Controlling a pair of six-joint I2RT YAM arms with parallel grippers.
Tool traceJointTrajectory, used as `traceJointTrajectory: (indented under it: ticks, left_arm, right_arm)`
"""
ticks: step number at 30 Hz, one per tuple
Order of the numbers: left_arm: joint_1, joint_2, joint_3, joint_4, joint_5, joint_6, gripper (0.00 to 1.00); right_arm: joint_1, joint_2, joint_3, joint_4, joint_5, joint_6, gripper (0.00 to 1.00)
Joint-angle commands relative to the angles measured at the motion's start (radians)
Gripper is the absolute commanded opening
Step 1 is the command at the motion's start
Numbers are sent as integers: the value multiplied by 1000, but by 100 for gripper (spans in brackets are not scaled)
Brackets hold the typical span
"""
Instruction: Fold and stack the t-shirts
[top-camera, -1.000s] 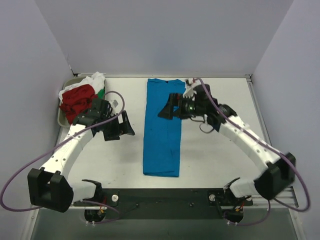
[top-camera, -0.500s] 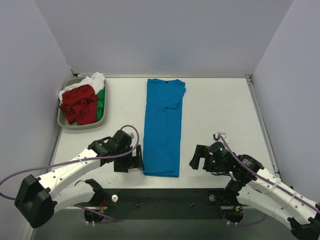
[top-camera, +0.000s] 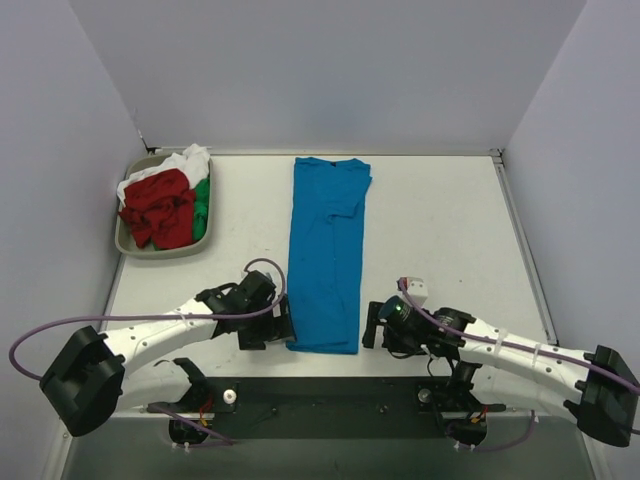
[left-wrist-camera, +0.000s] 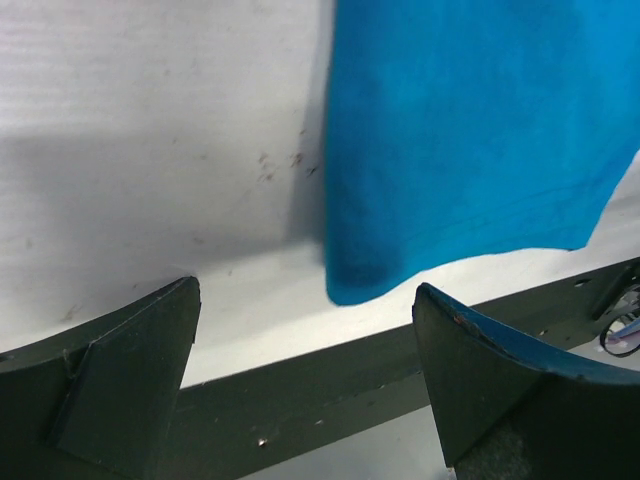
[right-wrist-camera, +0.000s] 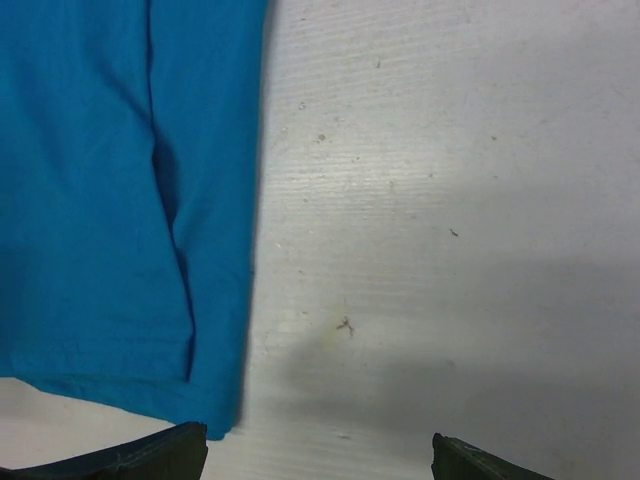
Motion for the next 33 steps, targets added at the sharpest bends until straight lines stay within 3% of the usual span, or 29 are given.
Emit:
traceJointTrajectory:
  ticks: [1, 8, 15, 20, 25, 30, 33]
  left_arm:
    - [-3, 28, -45, 171, -8, -55, 97]
    - [-6, 23, -167, 302, 33, -115, 97]
    - [-7, -73, -260, 297, 50, -165, 97]
    - [-21, -155, -284, 214, 44, -184, 98]
    - [-40, -239, -329, 148, 52, -207, 98]
    - [-58, -251, -385, 199, 59, -245, 97]
    - [-70, -224, -425, 269, 61, -262, 90]
  right_arm:
    - [5, 76, -20, 148, 28, 39, 95]
    - [8, 129, -76, 288, 4, 112, 94]
    - [22, 101, -150, 377, 7, 223, 91]
    - [57, 107, -167, 375, -4, 298, 90]
    - [169, 91, -168, 334, 57, 388, 90]
    - [209, 78, -181, 302, 89, 442, 90]
    - [220, 54, -190, 282, 102, 451, 90]
